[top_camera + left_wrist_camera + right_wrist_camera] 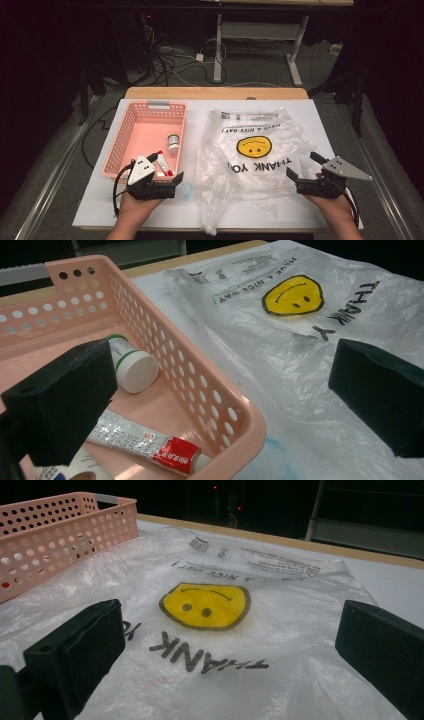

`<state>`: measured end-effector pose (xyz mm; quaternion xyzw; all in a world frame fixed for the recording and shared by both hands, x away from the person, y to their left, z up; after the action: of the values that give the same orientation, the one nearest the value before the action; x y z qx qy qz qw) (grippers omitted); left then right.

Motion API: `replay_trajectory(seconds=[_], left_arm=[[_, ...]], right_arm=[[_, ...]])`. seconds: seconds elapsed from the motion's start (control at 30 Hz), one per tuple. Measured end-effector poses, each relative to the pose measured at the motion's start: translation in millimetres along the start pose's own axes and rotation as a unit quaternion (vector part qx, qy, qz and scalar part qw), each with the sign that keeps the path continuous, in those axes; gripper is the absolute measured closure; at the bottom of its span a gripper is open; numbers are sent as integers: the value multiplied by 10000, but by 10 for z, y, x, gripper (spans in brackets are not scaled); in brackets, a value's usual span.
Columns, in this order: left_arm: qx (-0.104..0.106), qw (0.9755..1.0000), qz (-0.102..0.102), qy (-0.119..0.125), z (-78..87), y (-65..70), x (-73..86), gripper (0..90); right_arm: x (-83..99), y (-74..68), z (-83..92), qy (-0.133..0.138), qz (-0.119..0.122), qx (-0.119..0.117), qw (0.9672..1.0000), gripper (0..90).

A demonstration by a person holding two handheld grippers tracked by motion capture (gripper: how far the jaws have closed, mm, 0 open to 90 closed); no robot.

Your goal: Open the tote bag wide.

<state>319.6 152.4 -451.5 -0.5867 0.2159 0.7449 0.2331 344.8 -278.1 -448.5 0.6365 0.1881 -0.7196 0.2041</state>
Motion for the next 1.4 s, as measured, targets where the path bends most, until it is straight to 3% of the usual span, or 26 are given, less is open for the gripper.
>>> replay_trajectory(seconds=[0.27, 0.5, 0.6, 0.8, 0.97, 1.0, 1.13, 1.23, 1.4], left_arm=[[77, 9999, -37, -124, -7, 21, 1, 0], [-23, 9999, -52, -163, -4, -8, -7, 0], [-44, 9998, -95, -170, -8, -21, -10, 0], [20, 9999, 44, -159, 5, -49, -45, 0], [2, 9999, -11, -130, 13, -57, -35, 0], [108, 9994, 153, -288, 5, -55, -26, 0], [108, 9993, 235, -277, 5, -64, -27, 0], [114, 9991, 243, -321, 9, -71, -25, 0], [161, 9988, 321, -324, 14, -76, -33, 0]], right_arm=[[-30, 4, 6, 0, 39, 31, 10000, 0], [-99, 16, 50, 31, 65, 72, 9999, 0], [-126, 80, 79, -6, 79, 121, 9999, 0], [-126, 224, 137, -55, 24, 259, 9996, 0], [-22, 427, 192, -292, -30, 502, 9983, 19], [-1, 459, 202, -357, -48, 546, 9979, 26], [49, 540, 248, -533, -64, 649, 9964, 49], [115, 642, 340, -684, -246, 821, 9940, 92], [284, 735, 428, -1023, -329, 961, 9896, 159]])
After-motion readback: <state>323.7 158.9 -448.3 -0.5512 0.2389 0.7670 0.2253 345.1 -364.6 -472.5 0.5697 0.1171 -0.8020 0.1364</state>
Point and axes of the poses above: each handheld gripper's, and its own axes: z roughly backward along the jaws, x roughly out of its underside, y roughly to its right, the point moved 5 cm from there along -z, roughly forward along the jaws, and after that the axes turned 13 degrees about y, right-handed, at the moved point
